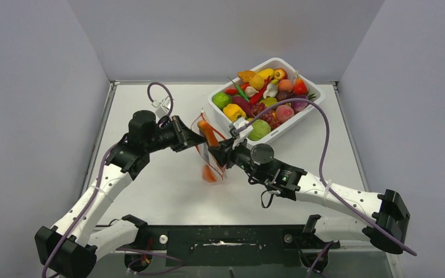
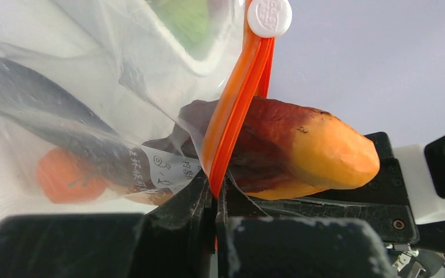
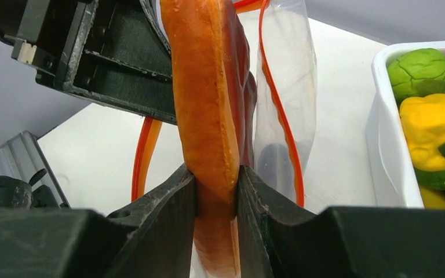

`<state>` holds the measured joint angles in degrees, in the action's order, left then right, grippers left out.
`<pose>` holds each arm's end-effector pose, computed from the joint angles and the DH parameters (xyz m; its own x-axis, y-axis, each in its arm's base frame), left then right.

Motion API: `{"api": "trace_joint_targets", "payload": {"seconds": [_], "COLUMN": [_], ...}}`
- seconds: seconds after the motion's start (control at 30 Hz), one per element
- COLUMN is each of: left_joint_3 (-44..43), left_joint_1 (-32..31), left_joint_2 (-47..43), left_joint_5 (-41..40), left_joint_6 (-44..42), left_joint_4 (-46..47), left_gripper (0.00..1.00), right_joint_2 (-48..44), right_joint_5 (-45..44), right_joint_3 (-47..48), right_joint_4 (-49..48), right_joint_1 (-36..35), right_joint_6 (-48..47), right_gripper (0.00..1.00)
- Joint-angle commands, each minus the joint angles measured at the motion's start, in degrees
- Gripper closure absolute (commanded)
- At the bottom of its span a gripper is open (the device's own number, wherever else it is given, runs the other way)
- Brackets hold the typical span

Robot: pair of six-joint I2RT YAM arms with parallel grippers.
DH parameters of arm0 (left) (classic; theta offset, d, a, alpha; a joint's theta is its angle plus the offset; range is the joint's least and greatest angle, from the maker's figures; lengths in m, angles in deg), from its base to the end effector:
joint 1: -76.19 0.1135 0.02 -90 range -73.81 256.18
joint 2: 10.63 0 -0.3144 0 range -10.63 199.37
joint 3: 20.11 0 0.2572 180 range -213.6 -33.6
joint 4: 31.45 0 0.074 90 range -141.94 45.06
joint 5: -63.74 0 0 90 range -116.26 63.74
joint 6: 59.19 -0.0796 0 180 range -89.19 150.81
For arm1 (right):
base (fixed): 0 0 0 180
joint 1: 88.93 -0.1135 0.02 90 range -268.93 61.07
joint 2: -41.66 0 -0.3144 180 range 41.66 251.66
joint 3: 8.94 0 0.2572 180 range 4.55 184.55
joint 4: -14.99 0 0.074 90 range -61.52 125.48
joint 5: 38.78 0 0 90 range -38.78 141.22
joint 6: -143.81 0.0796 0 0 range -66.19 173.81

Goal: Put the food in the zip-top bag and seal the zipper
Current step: Place the fake food in the zipper food storage bag.

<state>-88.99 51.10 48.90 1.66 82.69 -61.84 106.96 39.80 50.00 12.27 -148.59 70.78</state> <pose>0.2098 -0.1394 0.3744 -0.8069 -0.3898 -0.4439 0.2198 0.4994 -0.8380 0.1631 0.2475 0.3610 -0.2485 0.1419 -0.9582 -0.7043 0.6527 0.2793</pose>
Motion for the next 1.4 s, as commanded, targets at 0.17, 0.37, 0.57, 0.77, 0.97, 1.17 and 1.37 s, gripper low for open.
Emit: {"api": "trace_joint_targets", "payload": {"seconds": [0.17,0.37,0.57,0.77,0.97,1.17,1.37], "left_joint_3": [-1.08,3.57,7.68,12.35,10.69,9.87,9.89], "left_joint_1": [0.65,0.74,0.71,0.73,0.82,0.82,0.82], "left_joint_2": [0.68,0.69,-0.97,-2.24,-1.86,-1.63,-1.11], "left_joint_5": [3.27,8.61,8.79,7.17,5.45,4.69,5.00], "left_joint_6": [-3.70,3.20,9.02,14.04,9.23,6.99,6.31], "left_joint_4": [4.16,12.02,17.42,22.74,18.56,17.08,16.91], "left_gripper": [1.00,1.00,1.00,1.00,1.00,1.00,1.00], "right_joint_2": [2.77,-1.43,0.96,3.70,-0.98,-2.95,3.59], "right_joint_5": [-2.04,-2.56,-3.91,-5.42,-2.76,-5.71,-3.14], "right_joint_3": [14.92,6.71,-1.92,-10.00,0.03,13.52,30.42], "right_joint_4": [17.06,-3.69,-23.10,-36.13,-4.13,19.05,43.16], "right_joint_1": [1.05,0.55,0.46,0.44,0.49,1.56,1.84], "right_joint_6": [3.01,-4.46,-11.51,-10.80,-7.13,-7.48,-3.53], "right_gripper": [0.92,0.94,0.91,0.68,0.27,0.27,0.31]}}
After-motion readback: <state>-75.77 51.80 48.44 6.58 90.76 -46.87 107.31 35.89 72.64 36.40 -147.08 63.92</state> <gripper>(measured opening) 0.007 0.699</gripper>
